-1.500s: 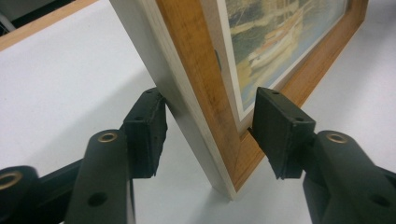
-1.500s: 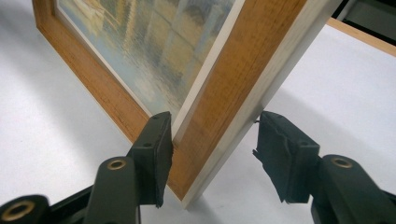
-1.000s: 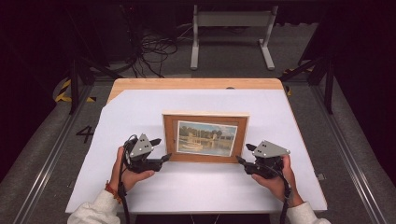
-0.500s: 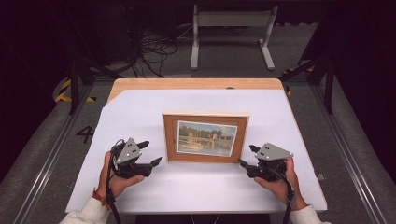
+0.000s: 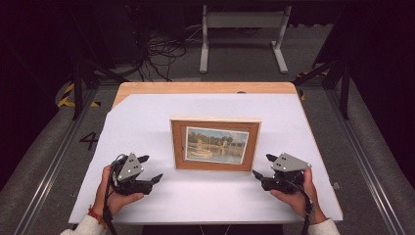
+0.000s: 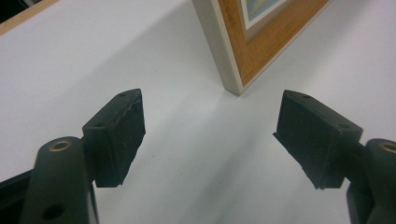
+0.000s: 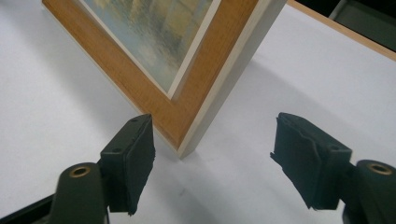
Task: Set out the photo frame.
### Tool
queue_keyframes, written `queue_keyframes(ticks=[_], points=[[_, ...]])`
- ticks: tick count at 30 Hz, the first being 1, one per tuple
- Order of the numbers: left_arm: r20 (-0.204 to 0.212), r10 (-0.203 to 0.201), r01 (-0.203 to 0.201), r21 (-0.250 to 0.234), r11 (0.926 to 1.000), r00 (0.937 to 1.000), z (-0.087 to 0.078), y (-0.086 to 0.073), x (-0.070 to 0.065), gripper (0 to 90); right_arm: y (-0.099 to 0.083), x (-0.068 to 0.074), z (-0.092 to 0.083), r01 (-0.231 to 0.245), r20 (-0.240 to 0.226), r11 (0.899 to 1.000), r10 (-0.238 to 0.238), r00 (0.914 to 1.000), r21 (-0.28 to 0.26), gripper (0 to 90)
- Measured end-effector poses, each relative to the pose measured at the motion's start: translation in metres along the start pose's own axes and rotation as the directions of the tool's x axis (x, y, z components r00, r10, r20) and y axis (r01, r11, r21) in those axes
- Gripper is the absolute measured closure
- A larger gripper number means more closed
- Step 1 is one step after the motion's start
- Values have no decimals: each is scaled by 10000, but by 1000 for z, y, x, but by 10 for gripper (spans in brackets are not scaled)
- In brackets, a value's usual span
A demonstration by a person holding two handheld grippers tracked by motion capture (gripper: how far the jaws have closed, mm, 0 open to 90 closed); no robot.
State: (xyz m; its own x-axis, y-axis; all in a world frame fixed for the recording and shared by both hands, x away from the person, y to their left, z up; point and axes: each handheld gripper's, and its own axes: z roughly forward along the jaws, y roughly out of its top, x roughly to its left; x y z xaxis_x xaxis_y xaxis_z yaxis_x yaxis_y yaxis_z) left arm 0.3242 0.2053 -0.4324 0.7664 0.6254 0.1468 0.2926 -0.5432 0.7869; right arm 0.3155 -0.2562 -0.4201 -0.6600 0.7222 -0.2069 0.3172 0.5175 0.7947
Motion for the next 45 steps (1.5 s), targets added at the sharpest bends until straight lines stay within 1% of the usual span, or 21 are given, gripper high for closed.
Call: queue_keyframes(ticks=[2,4,6,9,12,14,16,17,21,23,25,26,27,29,31,33,34,38,41,43,45], points=[[77,-93,93,-9,10000,9999,-1,-3,1,238,-1,1,0,49,51,10000,-49,10000,21,279],[-56,-126,126,66,9999,9999,-2,-7,1,215,-3,1,-1,142,107,9999,-143,9998,61,264],[-51,-212,213,121,9997,9998,-3,-10,1,209,-5,2,-2,128,111,9999,-129,9999,89,250],[5,-206,206,203,9996,9998,-4,-14,0,203,-9,2,-4,84,46,10000,-84,10000,48,238],[27,-134,133,268,9996,9999,-5,-18,-2,197,-13,4,-4,129,53,9998,-129,9999,128,223],[38,-170,168,354,9992,9998,-8,-21,-4,192,-16,5,-4,343,148,9990,-347,9993,286,214],[32,-155,153,390,9991,9999,-9,-23,-4,189,-19,6,-4,375,144,9987,-380,9992,340,206],[50,-252,250,428,9988,9997,-11,-27,-4,185,-20,6,-5,366,144,9987,-371,9992,348,201],[6,-337,337,553,9979,9994,-13,-34,-4,175,-24,5,-7,359,190,9987,-366,9991,367,183],[-47,-437,439,666,9968,9990,-13,-37,-6,170,-26,5,-8,228,160,9992,-234,9996,341,166],[-24,-447,448,730,9963,9990,-13,-39,-6,164,-29,5,-9,232,185,9991,-238,9995,353,158],[-3,-370,369,833,9958,9993,-14,-41,-8,164,-29,5,-9,232,185,9991,-238,9995,353,158],[-23,-390,390,883,9953,9992,-15,-43,-9,158,-32,5,-9,248,154,9989,-255,9996,409,140],[71,-354,347,835,9959,9993,-18,-45,-10,150,-35,6,-10,281,230,9984,-292,9993,492,123],[128,-410,399,731,9965,9991,-20,-48,-11,145,-38,6,-11,228,257,9986,-241,9994,485,104],[207,-570,556,648,9964,9982,-23,-50,-12,133,-41,6,-12,201,246,9985,-214,9995,513,100],[218,-577,562,647,9963,9981,-23,-51,-12,133,-42,7,-12,189,213,9985,-200,9996,519,100],[194,-652,636,738,9952,9977,-24,-54,-13,126,-43,8,-11,277,225,9978,-291,9993,600,100],[130,-573,560,843,9949,9983,-22,-53,-14,124,-42,9,-10,343,216,9978,-356,9991,567,100],[8,-571,568,920,9941,9984,-21,-53,-16,122,-43,10,-9,369,207,9978,-381,9991,553,100],[40,-560,554,909,9943,9984,-21,-54,-16,117,-43,11,-9,418,187,9975,-429,9989,565,100]])
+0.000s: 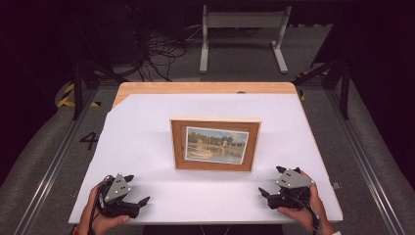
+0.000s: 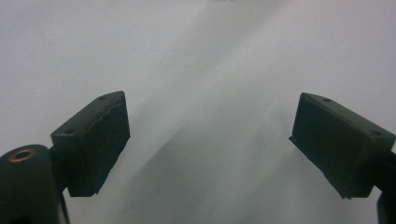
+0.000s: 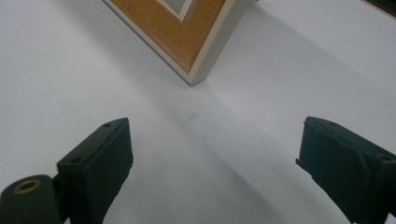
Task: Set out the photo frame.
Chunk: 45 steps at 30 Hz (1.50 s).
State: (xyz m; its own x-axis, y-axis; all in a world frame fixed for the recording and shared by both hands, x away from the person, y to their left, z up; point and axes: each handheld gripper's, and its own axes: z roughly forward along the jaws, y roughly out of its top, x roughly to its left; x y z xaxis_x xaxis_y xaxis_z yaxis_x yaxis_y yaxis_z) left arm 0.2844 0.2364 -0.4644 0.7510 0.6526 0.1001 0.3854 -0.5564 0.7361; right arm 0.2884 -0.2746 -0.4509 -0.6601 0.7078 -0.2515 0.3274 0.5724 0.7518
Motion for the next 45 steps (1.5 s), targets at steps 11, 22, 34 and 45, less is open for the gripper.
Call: queue_keyframes(ticks=[11,22,34,45], points=[[-403,22,-21,22,10000,9992,-2,0,1,106,1,1,1,21,97,10000,-21,10000,-17,101],[-438,33,-30,59,10000,9990,-2,0,1,106,2,1,-1,27,119,10000,-26,9999,-93,103],[-461,75,-68,151,9999,9989,0,1,0,106,2,3,1,131,34,9999,-131,9999,-28,106],[-425,36,-31,122,9999,9991,0,1,1,105,2,0,0,81,121,9999,-80,9999,-84,107]])
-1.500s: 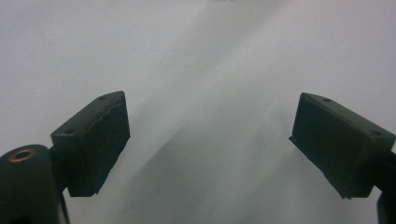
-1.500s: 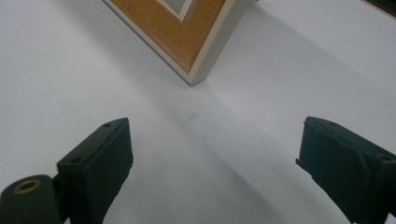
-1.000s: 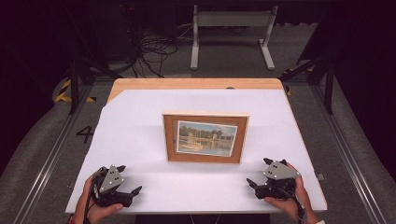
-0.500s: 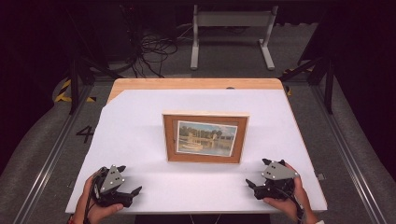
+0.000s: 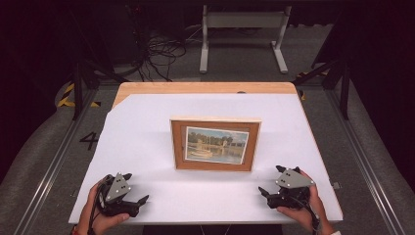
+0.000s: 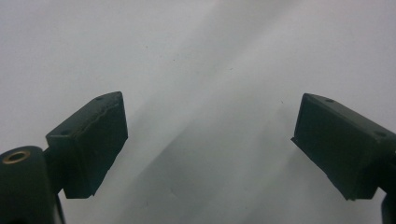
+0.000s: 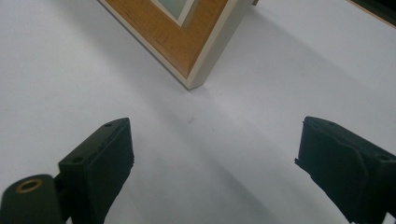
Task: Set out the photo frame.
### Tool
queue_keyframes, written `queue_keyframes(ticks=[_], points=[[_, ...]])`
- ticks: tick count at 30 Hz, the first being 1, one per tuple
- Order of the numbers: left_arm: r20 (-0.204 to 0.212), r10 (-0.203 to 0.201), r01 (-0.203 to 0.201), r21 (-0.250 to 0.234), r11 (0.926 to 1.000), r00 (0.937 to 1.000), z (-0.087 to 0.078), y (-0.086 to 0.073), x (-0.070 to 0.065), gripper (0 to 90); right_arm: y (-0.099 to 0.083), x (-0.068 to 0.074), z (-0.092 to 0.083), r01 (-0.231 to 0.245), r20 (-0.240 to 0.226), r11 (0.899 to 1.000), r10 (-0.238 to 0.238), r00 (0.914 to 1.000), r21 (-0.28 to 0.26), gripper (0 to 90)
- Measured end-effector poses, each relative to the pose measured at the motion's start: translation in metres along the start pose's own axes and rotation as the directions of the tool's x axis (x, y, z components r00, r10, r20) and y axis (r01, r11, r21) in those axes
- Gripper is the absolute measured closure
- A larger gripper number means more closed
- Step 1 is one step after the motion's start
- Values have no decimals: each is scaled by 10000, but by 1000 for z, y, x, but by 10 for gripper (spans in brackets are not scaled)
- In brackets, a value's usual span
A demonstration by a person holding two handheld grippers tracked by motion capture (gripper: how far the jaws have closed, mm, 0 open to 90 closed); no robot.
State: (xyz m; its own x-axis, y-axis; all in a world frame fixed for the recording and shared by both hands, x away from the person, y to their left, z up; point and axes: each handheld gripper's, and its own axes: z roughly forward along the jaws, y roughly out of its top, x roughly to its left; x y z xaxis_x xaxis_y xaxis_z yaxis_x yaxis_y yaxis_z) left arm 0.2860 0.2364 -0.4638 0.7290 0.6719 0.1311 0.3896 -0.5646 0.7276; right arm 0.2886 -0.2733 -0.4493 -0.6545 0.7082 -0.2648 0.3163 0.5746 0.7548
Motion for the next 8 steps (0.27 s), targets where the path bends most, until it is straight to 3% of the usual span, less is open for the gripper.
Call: queue_keyframes(ticks=[8], points=[[-20,26,-27,-83,10000,10000,-1,1,0,105,1,-2,-3,-85,42,9999,86,10000,-149,107]])
